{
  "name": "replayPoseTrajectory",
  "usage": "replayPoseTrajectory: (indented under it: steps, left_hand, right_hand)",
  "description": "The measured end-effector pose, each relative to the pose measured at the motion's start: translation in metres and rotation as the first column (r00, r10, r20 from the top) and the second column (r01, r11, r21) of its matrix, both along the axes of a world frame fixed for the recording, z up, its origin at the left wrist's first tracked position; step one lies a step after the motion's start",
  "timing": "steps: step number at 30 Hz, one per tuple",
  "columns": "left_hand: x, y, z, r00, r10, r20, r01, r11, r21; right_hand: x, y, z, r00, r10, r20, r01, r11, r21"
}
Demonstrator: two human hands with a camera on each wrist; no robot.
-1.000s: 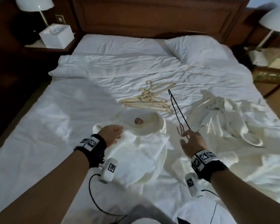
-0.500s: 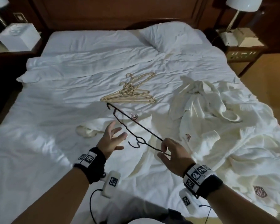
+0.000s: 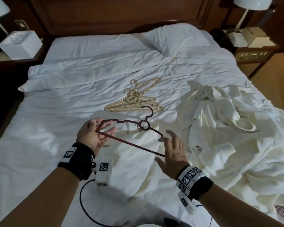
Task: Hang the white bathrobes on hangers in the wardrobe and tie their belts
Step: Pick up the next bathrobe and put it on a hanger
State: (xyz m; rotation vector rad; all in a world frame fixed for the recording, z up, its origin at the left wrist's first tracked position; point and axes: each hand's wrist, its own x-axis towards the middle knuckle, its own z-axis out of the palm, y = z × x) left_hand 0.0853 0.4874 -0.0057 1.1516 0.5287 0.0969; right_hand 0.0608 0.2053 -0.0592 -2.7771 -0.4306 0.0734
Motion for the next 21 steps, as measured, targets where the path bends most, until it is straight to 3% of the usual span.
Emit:
replayPoseTrajectory:
  steps: [2, 5, 7, 8, 9, 10, 11, 12, 13, 15, 17, 21]
  left_hand:
    - [0.011, 0.002, -0.002, 1.0, -0.013, -0.011, 0.012, 1.0, -0.027]
    - [0.03, 0.002, -0.019, 0.994, -0.086, -0.072, 0.082, 0.995, -0.049]
    - [0.038, 0.009, -0.049, 0.94, -0.255, -0.225, 0.293, 0.944, 0.155]
    - [0.038, 0.015, -0.067, 0.868, -0.332, -0.37, 0.461, 0.816, 0.349]
    - [0.034, 0.024, -0.088, 0.761, -0.338, -0.553, 0.629, 0.591, 0.505]
    - [0.025, 0.03, -0.111, 0.652, -0.286, -0.702, 0.753, 0.35, 0.557]
    - [0.014, 0.034, -0.133, 0.548, -0.233, -0.803, 0.836, 0.162, 0.524]
    - [0.002, 0.035, -0.151, 0.467, -0.2, -0.861, 0.883, 0.058, 0.465]
    - [-0.01, 0.034, -0.163, 0.418, -0.184, -0.89, 0.905, 0.001, 0.425]
    - [-0.026, 0.025, -0.17, 0.368, -0.198, -0.909, 0.919, -0.07, 0.388]
    - [-0.033, 0.014, -0.165, 0.337, -0.275, -0.9, 0.924, -0.088, 0.372]
    - [-0.05, -0.007, -0.142, 0.323, -0.446, -0.835, 0.924, -0.041, 0.38]
  right_hand:
    - [0.021, 0.0, 0.004, 0.993, -0.081, -0.081, 0.08, 0.997, -0.016]
    - [0.054, -0.008, 0.0, 0.907, -0.148, -0.393, 0.168, 0.986, 0.018]
    - [0.069, -0.019, -0.009, 0.845, -0.263, -0.465, 0.291, 0.957, -0.012]
    - [0.074, -0.024, -0.014, 0.807, -0.332, -0.489, 0.366, 0.93, -0.028]
    - [0.078, -0.028, -0.017, 0.759, -0.389, -0.522, 0.442, 0.897, -0.026]
    - [0.081, -0.032, -0.021, 0.711, -0.429, -0.557, 0.509, 0.861, -0.014]
    - [0.083, -0.035, -0.024, 0.671, -0.456, -0.584, 0.563, 0.827, 0.002]
    - [0.083, -0.039, -0.028, 0.638, -0.476, -0.606, 0.605, 0.796, 0.013]
    - [0.084, -0.041, -0.032, 0.606, -0.492, -0.625, 0.641, 0.767, 0.017]
    - [0.083, -0.043, -0.041, 0.562, -0.5, -0.66, 0.678, 0.735, 0.02]
    - [0.08, -0.04, -0.055, 0.545, -0.474, -0.691, 0.665, 0.746, 0.014]
    - [0.068, -0.011, -0.074, 0.465, -0.342, -0.817, 0.664, 0.744, 0.067]
